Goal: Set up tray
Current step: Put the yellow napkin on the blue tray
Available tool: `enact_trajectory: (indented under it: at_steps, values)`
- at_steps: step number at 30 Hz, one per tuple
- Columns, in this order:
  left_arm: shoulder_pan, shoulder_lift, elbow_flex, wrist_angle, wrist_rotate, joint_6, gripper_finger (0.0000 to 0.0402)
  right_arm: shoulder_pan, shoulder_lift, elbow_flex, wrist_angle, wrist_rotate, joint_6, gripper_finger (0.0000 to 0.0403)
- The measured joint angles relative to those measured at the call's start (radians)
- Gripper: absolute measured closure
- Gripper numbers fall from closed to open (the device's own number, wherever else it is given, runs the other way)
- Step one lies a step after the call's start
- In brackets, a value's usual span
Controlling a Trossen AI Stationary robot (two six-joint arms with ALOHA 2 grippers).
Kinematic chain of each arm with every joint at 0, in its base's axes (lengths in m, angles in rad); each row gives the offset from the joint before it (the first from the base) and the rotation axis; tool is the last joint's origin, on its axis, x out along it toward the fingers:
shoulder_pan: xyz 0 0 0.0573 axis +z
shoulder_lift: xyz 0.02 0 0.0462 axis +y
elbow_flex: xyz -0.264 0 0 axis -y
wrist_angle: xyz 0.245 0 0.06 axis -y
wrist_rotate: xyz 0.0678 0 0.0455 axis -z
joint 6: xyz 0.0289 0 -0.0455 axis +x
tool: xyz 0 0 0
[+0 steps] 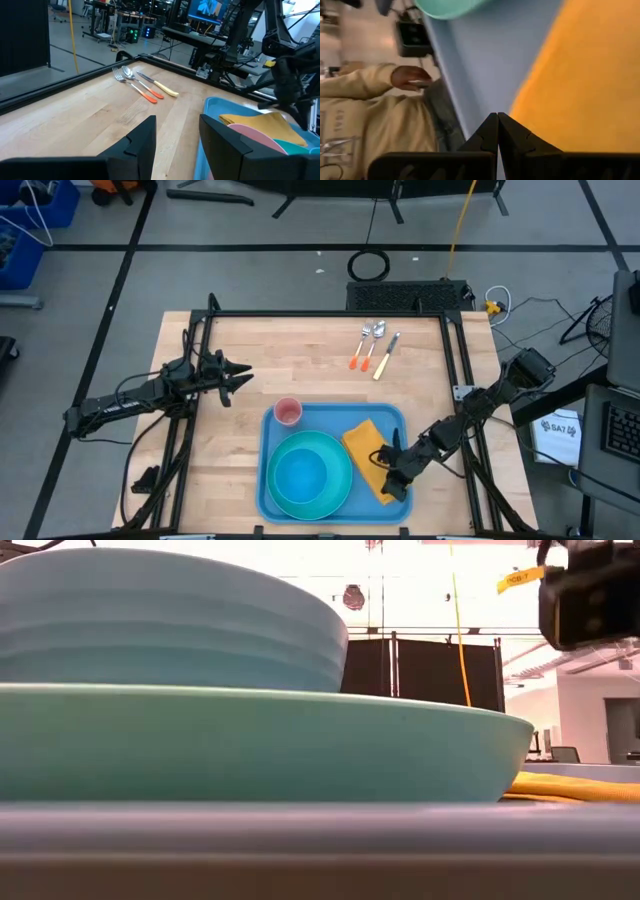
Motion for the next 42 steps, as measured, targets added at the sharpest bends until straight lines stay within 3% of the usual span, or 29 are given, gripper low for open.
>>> enact_trajectory:
  at_steps: [8, 16, 23, 28, 31, 36, 42]
  values:
    - [0.000, 0.000, 0.000, 0.000, 0.000, 0.000, 0.0249, -0.093, -0.001, 0.001, -0.072, 0.186, -0.225, 0.0403]
    - [0.000, 0.000, 0.000, 0.000, 0.000, 0.000, 0.0249, -0.161, -0.001, 0.002, -0.245, 0.188, -0.439, 0.0403]
    - [0.000, 0.000, 0.000, 0.000, 0.000, 0.000, 0.0249, -0.172, -0.006, 0.007, -0.400, 0.092, -0.332, 0.0403]
    - [0.000, 0.000, 0.000, 0.000, 0.000, 0.000, 0.0249, -0.171, -0.003, 0.004, -0.365, -0.087, -0.191, 0.0403]
    - [0.000, 0.000, 0.000, 0.000, 0.000, 0.000, 0.0249, -0.170, 0.000, 0.000, -0.287, -0.137, -0.167, 0.0403]
    - [0.000, 0.000, 0.000, 0.000, 0.000, 0.000, 0.0249, -0.181, -0.001, 0.001, -0.152, -0.059, -0.207, 0.0403]
    - [0.000, 0.000, 0.000, 0.000, 0.000, 0.000, 0.0249, -0.210, 0.000, 0.001, -0.183, 0.081, -0.296, 0.0403]
